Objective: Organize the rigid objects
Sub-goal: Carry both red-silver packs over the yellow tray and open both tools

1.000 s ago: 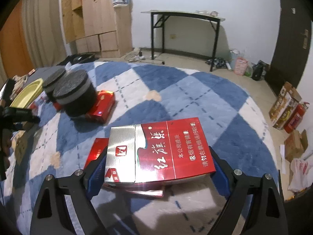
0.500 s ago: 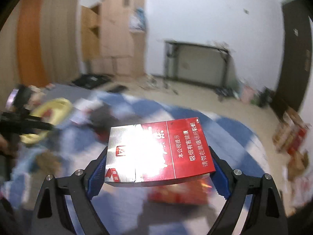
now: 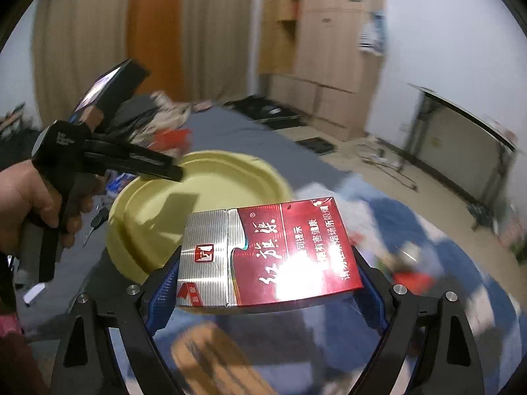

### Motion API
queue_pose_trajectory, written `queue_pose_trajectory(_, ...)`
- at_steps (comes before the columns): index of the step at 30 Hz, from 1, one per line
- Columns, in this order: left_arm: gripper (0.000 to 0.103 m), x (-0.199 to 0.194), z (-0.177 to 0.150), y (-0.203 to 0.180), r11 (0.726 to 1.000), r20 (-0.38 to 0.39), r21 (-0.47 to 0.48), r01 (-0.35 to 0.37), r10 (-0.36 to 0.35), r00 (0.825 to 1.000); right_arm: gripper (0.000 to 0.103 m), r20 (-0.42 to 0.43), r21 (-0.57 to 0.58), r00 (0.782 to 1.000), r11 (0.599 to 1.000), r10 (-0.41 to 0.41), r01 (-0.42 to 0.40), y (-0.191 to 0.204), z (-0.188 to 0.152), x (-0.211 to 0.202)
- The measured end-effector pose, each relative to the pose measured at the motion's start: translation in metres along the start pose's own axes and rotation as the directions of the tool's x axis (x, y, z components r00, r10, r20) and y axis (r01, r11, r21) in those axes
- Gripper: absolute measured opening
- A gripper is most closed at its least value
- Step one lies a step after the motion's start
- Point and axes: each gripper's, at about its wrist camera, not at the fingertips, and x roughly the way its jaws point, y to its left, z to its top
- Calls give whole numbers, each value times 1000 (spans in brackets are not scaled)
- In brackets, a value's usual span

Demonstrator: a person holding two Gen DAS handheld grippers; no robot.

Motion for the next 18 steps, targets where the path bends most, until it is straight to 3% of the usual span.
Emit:
queue_pose_trajectory(6,62,32,7,21,1000,-76,11,-7,7,997,90,-102,-114,992,990,74,-85,38,22,78)
queue_pose_trajectory(9,61,41,-2,18,999,-121,34,36,-31,992,90,-152,-136,984,984,94,-115,51,29,106)
queue_pose_trajectory(13,61,47,-5,17,998,-122,62,22,-15,992,90,-225,-163,972,980,75,-113,60,28,132)
queue_pose_trajectory(18,62,49,-4,12,998,-119,67,8,0,993,91,-250,-121,965,987,75,-108,61,31,152)
